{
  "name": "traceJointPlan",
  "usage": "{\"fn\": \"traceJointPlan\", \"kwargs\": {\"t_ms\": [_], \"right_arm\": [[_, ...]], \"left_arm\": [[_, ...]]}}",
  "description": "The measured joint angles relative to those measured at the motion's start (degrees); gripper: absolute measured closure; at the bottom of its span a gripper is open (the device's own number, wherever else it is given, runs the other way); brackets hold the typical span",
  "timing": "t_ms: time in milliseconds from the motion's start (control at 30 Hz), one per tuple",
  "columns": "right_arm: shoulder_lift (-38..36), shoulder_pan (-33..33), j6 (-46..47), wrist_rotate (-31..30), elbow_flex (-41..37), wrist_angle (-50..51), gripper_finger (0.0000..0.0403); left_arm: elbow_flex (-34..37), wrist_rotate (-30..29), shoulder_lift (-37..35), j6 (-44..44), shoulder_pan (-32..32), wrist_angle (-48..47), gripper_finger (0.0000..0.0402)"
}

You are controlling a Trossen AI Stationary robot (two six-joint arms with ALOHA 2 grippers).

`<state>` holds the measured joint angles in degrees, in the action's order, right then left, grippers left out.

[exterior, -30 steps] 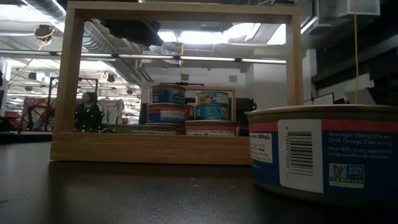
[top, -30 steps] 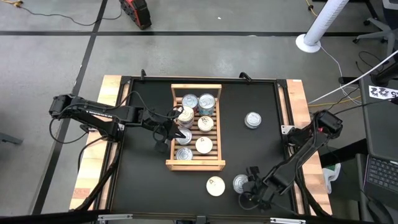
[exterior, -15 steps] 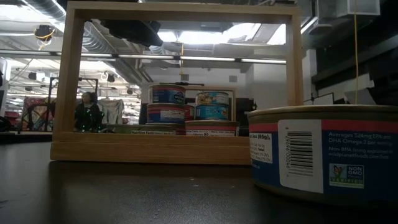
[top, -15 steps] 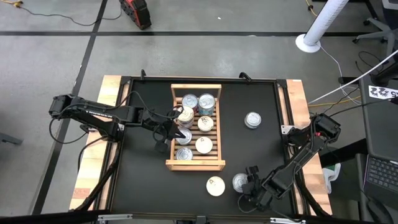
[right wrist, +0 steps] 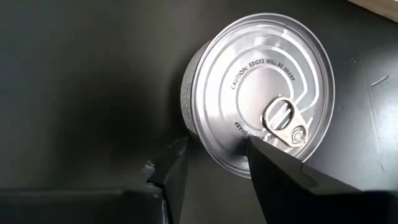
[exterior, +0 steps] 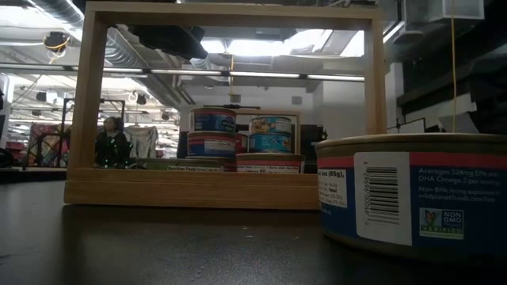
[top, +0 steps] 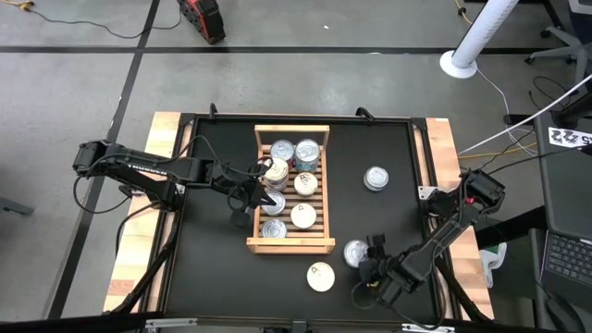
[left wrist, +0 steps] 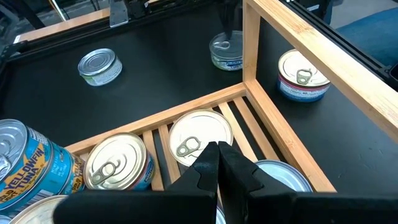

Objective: Stack canned seafood by type on shelf
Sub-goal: Stack the green tuna can on top of the other green tuna can on the shelf

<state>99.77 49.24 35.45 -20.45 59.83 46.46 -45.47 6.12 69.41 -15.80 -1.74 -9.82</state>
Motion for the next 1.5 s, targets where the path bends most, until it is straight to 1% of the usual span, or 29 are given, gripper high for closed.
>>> {"fn": "traceJointPlan", "kwargs": {"t_ms": [67,167,433,500,667,767,967,1333,1500], "right_arm": [[0.00,-0.58,-0.80,-0.17,0.00,0.01,0.0251],[0.00,-1.42,-1.53,-0.74,0.00,-0.07,0.0279],[-0.07,-3.48,-1.72,-1.22,0.07,-0.07,0.0378],[-0.09,-3.66,-1.71,-1.50,0.09,-0.05,0.0395],[-0.11,-4.36,-1.42,-1.64,0.09,-0.04,0.0390],[-0.15,-5.03,-1.36,-1.64,0.11,-0.03,0.0399],[-0.15,-6.46,-1.36,-2.04,0.10,0.38,0.0400],[-0.17,-7.76,-1.49,-2.65,0.08,5.41,0.0401],[-0.17,-8.47,-3.80,-2.95,0.07,6.51,0.0402]], "left_arm": [[-0.01,-0.01,0.00,-0.32,0.02,0.00,0.0402],[0.00,-0.01,0.00,-1.03,0.02,0.00,0.0402],[-0.02,-0.01,0.00,-1.06,0.01,-0.01,0.0402],[-0.02,-0.01,0.00,-1.06,0.02,-0.02,0.0402],[-0.02,-0.01,0.00,-1.06,0.01,-0.01,0.0402],[-0.01,-0.01,0.00,-1.06,0.02,-0.02,0.0402],[-0.02,-0.01,0.00,-1.09,0.00,-0.02,0.0402],[-0.02,-0.01,0.00,-1.09,0.01,0.00,0.0402],[-0.02,-0.01,0.00,-1.10,0.02,-0.01,0.0402]]}}
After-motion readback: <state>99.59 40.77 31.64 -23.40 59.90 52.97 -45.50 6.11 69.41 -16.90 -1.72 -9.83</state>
